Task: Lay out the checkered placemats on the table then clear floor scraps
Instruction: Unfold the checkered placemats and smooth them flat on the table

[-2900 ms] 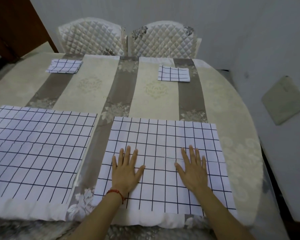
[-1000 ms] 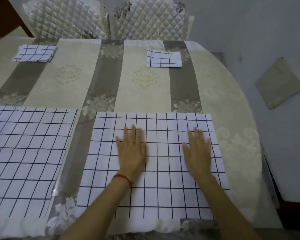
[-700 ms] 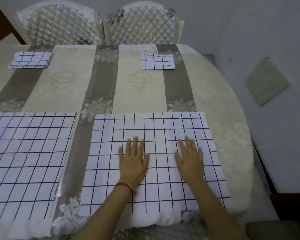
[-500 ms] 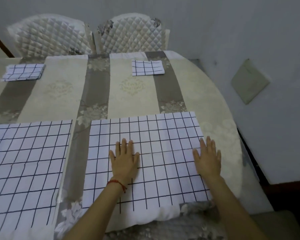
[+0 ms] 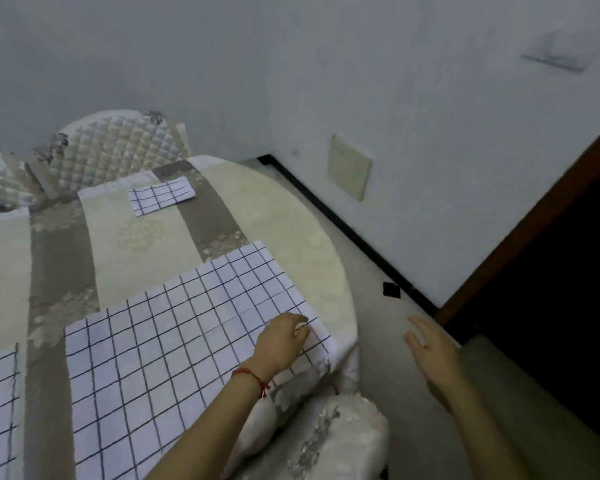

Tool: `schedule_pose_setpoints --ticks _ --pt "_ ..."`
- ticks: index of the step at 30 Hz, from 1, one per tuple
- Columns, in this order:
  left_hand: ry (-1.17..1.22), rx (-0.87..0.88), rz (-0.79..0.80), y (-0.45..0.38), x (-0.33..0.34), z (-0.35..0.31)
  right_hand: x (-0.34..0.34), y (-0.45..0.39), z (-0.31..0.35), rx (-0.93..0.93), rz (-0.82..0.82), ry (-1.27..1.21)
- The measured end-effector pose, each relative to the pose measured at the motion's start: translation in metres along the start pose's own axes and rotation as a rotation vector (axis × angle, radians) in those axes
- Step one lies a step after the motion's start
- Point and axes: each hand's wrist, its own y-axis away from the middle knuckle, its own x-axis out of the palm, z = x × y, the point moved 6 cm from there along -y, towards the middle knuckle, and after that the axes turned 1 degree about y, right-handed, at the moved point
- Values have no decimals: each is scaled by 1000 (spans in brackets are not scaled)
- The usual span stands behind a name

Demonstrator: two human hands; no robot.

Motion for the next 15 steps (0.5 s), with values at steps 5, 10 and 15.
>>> schedule_pose_setpoints --ticks 5,10,15 --pt "-52 119 75 -21 56 -100 -55 27 -97 135 -72 -129" --pt "-67 138 340 -47 138 -185 -105 36 -185 214 -70 -174" --pt "0 -6 445 -55 194 -208 -126 44 -266 338 -41 -189"
